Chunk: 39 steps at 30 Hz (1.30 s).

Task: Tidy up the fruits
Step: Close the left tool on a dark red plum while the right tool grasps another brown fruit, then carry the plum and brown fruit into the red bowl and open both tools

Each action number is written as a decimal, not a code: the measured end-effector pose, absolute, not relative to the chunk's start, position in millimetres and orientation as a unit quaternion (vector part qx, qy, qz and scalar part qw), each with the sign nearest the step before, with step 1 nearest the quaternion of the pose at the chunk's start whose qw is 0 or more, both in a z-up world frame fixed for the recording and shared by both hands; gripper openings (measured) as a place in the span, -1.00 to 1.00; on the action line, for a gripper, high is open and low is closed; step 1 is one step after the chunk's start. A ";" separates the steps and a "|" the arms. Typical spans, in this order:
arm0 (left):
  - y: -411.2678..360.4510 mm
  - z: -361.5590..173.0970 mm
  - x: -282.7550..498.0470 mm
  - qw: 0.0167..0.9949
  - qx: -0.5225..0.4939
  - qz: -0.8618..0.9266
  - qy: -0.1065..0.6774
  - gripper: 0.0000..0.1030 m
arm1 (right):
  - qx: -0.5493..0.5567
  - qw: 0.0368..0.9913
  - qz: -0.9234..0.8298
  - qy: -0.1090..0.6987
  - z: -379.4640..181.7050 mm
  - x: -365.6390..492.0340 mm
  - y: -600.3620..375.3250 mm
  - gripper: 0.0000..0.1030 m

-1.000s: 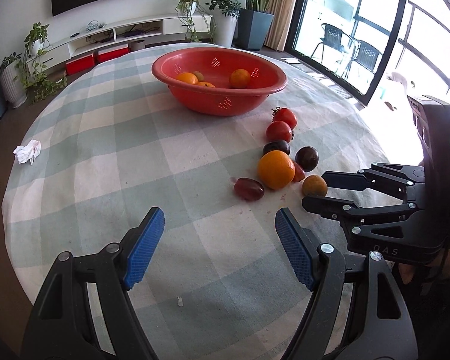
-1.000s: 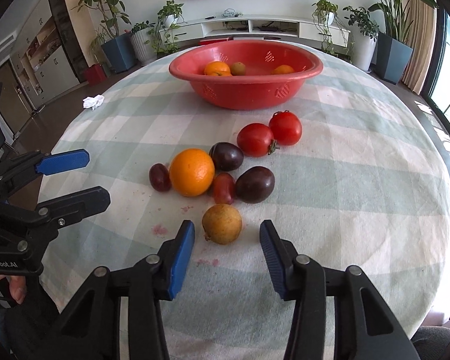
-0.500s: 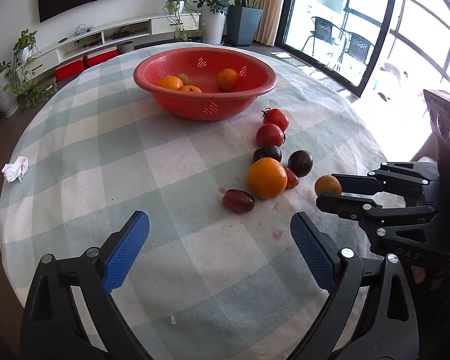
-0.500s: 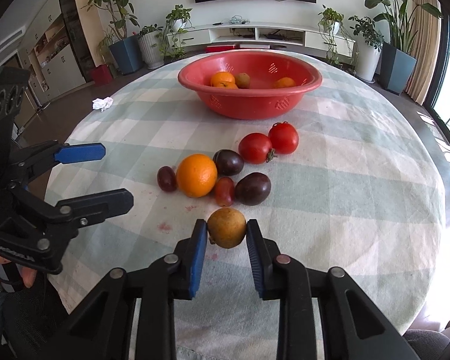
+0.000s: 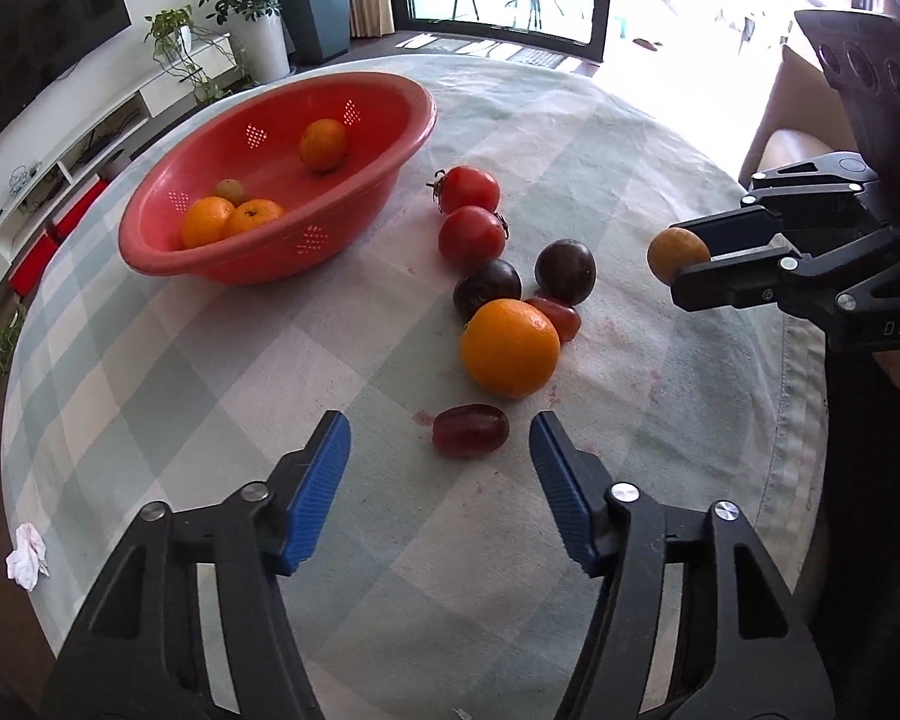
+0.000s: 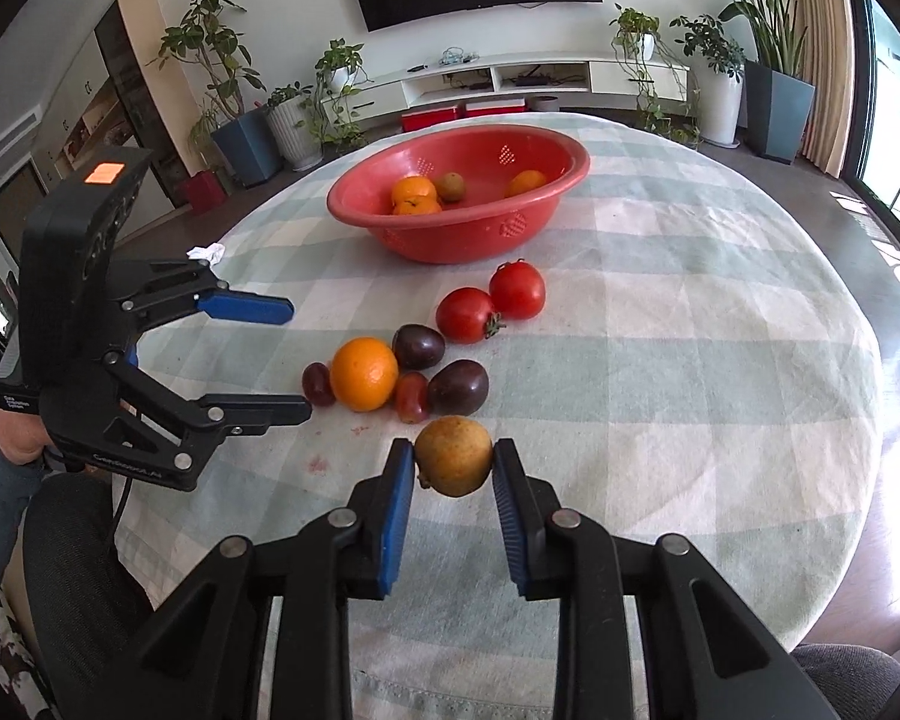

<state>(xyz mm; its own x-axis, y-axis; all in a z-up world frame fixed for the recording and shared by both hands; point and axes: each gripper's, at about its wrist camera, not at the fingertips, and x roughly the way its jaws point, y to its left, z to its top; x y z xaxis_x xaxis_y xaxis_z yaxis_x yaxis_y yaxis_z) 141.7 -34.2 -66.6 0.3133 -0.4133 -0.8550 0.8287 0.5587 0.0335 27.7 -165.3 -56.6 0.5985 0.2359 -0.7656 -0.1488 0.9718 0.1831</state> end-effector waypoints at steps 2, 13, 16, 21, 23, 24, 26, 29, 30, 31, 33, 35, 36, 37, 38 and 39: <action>-34.8 -73.1 142.2 0.768 0.243 -0.406 0.431 0.01 | 0.052 0.892 0.107 0.436 -57.0 27.6 -166.6 -0.43; -40.9 -81.2 141.7 0.762 0.243 -0.428 0.421 -0.43 | 0.058 0.891 0.106 0.437 -60.5 29.2 -169.9 -0.43; -43.0 -80.3 138.5 0.764 0.249 -0.426 0.416 -0.49 | 0.058 0.891 0.106 0.437 -61.0 29.3 -170.3 -0.43; -42.0 -79.0 135.3 0.769 0.248 -0.420 0.414 -0.50 | 0.058 0.891 0.105 0.437 -61.0 28.6 -170.8 -0.43; -40.7 -78.9 134.7 0.771 0.244 -0.417 0.414 -0.50 | 0.058 0.893 0.104 0.434 -60.2 28.0 -171.7 -0.43; -39.2 -78.3 134.4 0.774 0.241 -0.415 0.414 -0.50 | 0.059 0.893 0.103 0.433 -60.3 27.9 -172.0 -0.43; -34.5 -75.3 133.3 0.779 0.233 -0.411 0.412 -0.50 | 0.060 0.894 0.102 0.432 -60.0 27.6 -172.8 -0.43; -24.6 -66.6 131.2 0.790 0.213 -0.406 0.407 -0.50 | 0.063 0.895 0.103 0.430 -57.8 27.2 -173.5 -0.43; -21.8 -63.3 131.4 0.795 0.207 -0.402 0.405 -0.50 | 0.064 0.895 0.103 0.430 -56.6 27.6 -173.9 -0.43; -18.6 -59.3 131.9 0.799 0.198 -0.399 0.403 -0.50 | 0.064 0.895 0.103 0.429 -55.2 27.9 -174.8 -0.43; -12.9 -48.8 134.1 0.809 0.173 -0.394 0.399 -0.50 | 0.066 0.897 0.102 0.426 -50.2 29.6 -178.2 -0.43; -9.2 -35.4 137.2 0.820 0.151 -0.388 0.392 -0.50 | 0.067 0.901 0.098 0.418 -42.4 32.2 -184.3 -0.43; -8.5 -28.8 139.7 0.826 0.142 -0.384 0.387 -0.50 | 0.067 0.903 0.095 0.414 -37.2 34.3 -188.2 -0.43; -8.5 -22.4 142.8 0.832 0.135 -0.378 0.383 -0.50 | 0.068 0.905 0.092 0.409 -31.9 37.1 -192.6 -0.43; -8.7 -16.4 146.0 0.839 0.128 -0.371 0.378 -0.50 | 0.070 0.908 0.090 0.404 -26.4 40.7 -196.9 -0.43; -9.8 -9.9 150.2 0.845 0.119 -0.364 0.373 -0.50 | 0.070 0.910 0.088 0.400 -20.6 45.3 -200.6 -0.43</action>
